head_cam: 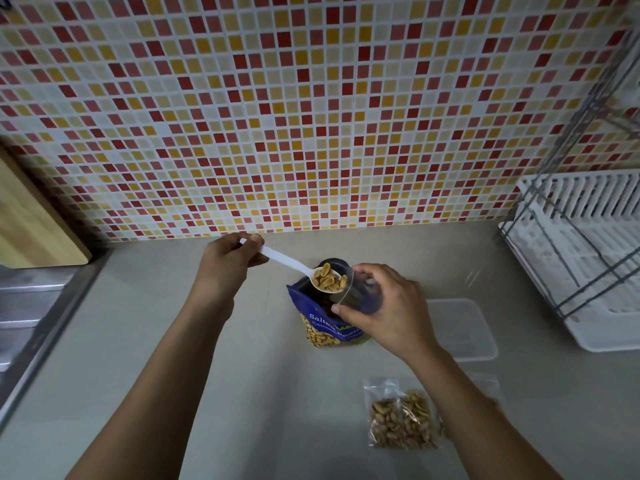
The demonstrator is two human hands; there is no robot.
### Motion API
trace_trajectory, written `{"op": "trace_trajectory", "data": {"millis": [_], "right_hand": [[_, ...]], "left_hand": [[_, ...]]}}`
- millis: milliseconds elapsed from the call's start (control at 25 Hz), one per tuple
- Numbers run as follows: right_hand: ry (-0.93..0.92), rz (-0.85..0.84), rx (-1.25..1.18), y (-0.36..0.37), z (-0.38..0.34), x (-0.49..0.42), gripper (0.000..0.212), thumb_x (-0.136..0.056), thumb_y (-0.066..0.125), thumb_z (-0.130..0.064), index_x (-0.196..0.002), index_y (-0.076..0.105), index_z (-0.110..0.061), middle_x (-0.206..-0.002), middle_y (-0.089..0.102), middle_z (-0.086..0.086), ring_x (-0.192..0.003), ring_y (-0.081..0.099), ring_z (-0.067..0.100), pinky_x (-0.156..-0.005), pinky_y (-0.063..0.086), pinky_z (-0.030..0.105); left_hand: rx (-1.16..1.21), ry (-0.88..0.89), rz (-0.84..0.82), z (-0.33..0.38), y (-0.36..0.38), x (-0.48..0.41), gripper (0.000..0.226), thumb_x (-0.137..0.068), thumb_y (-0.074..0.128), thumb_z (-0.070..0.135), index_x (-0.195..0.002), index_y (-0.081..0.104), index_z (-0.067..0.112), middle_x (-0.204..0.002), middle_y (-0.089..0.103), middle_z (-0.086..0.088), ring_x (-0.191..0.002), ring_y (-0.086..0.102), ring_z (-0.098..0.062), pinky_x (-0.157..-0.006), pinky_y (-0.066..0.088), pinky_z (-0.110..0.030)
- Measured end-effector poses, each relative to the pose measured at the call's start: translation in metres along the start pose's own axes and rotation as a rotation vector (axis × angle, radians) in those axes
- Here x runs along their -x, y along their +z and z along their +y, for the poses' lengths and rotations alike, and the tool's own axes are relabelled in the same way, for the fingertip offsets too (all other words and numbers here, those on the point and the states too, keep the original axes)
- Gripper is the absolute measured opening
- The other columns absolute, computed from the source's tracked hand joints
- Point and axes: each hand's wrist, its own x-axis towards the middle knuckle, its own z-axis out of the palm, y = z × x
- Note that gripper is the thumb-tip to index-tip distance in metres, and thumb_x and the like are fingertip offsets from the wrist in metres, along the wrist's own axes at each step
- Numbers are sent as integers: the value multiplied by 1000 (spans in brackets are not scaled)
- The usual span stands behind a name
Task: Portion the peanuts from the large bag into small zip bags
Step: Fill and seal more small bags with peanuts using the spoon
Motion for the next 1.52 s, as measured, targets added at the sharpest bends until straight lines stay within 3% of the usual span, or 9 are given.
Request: {"op": "trace_trajectory", "data": {"millis": [120, 400, 720, 880, 1000, 1120, 1240, 1400, 1520], "right_hand": [[14, -8, -34, 1, -1, -1, 63, -58, 63, -70, -107, 57, -30, -98, 57, -25, -85, 59, 0, -80, 53, 42], [36, 22, -105, 7, -5, -2, 63, -59, 64, -70, -108, 56, -30, -97, 57, -26, -88, 59, 2, -85, 49, 45], [76, 112, -242, 13, -10, -7, 60, -58, 70, -65, -107, 56, -33, -91, 56, -30, -83, 61, 3, -80, 52, 48], [161, 141, -412, 10, -4, -4, 56, -59, 77, -54, -106, 58, -32, -94, 64, -18, -83, 63, 1, -74, 55, 27], [246, 143, -622, 7, 4, 0, 49, -64, 81, -40, -106, 57, -31, -100, 66, -8, -89, 64, 3, -72, 50, 12], [278, 123, -707, 9, 11, 5, 51, -63, 80, -43, -107, 57, -33, -102, 67, -6, -95, 65, 11, -76, 52, 17], [280, 113, -744, 10, 15, 7, 46, -64, 78, -41, -104, 57, -35, -99, 68, -10, -94, 66, 9, -79, 52, 21], [283, 69, -793, 9, 18, 5, 48, -65, 82, -37, -106, 58, -29, -102, 68, -2, -91, 67, 9, -80, 53, 24], [303, 35, -826, 11, 20, 4, 50, -63, 78, -38, -107, 58, -28, -100, 69, 1, -92, 67, 12, -84, 54, 29]], "left_hand": [[-55, 40, -2, 8, 3, 0, 15, -94, 53, 22, -83, 61, 17, -96, 65, -4, -80, 63, -9, -79, 38, -29], [-226, 198, -56, 37, 15, 1, 17, -93, 54, 20, -97, 66, 9, -90, 63, 2, -77, 60, -6, -61, 38, -13], [-446, 479, -25, 62, 26, 23, 16, -92, 56, 25, -91, 68, 14, -86, 65, 4, -74, 62, -15, -70, 53, -31], [-239, 431, 162, 70, 5, 17, 15, -91, 56, 27, -89, 66, 17, -78, 61, 14, -71, 57, -5, -65, 48, -24], [-284, 390, 175, 48, 6, 9, 18, -92, 55, 24, -96, 68, 12, -88, 66, 5, -71, 56, -2, -63, 44, -20], [-702, 553, 29, -4, 30, 8, 20, -91, 55, 29, -94, 70, 18, -93, 70, -3, -90, 62, -19, -79, 50, -35], [-1027, 561, -11, -42, 52, 5, 23, -91, 53, 36, -102, 70, 25, -130, 57, -5, -135, 34, -18, -99, 33, -49], [-972, 331, -134, -56, 74, 3, 24, -94, 48, 34, -106, 67, 26, -143, 47, -5, -145, 15, -16, -105, 24, -60], [-879, 203, -113, -49, 81, 4, 23, -95, 48, 29, -99, 70, 24, -134, 54, -6, -141, 25, -22, -102, 26, -63]]}}
